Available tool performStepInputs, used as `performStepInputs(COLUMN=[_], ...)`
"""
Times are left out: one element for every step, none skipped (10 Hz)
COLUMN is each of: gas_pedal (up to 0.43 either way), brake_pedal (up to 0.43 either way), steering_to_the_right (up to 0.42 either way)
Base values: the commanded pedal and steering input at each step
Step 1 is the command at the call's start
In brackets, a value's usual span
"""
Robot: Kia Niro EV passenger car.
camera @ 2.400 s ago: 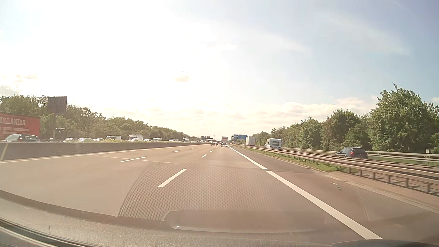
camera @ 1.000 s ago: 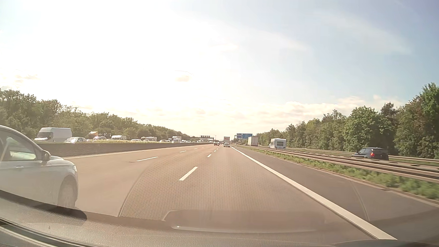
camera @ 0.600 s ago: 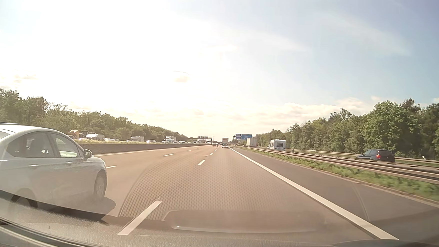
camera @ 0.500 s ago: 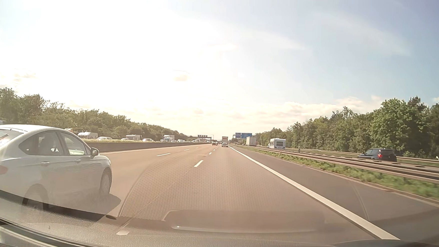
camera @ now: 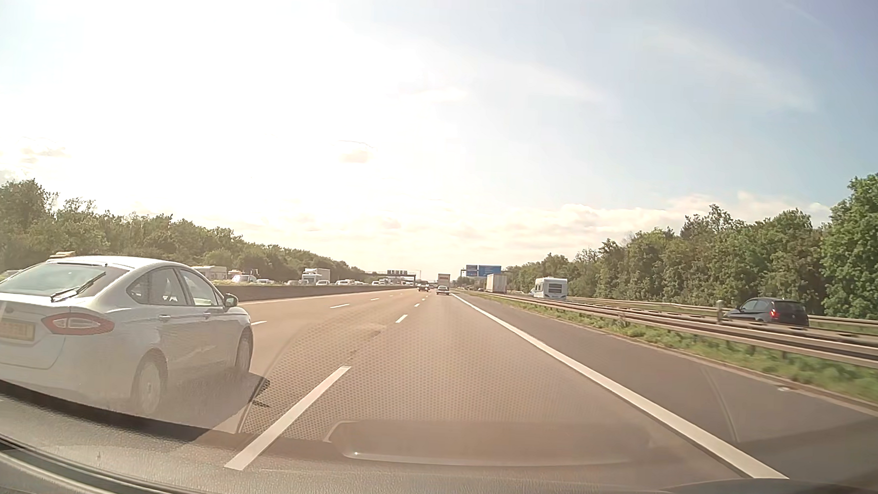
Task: Follow the waypoints while adhering to traffic rules and regulations
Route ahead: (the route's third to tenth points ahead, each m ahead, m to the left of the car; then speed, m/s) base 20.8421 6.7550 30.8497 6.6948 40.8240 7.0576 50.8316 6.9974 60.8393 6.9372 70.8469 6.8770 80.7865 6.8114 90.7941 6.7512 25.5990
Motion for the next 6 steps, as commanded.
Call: performStepInputs(gas_pedal=[0.339, 0.339, 0.339, 0.339, 0.339, 0.339], brake_pedal=[0.0, 0.0, 0.0, 0.0, 0.0, 0.0], steering_to_the_right=[-0.002, -0.003, -0.003, -0.003, -0.003, -0.003])
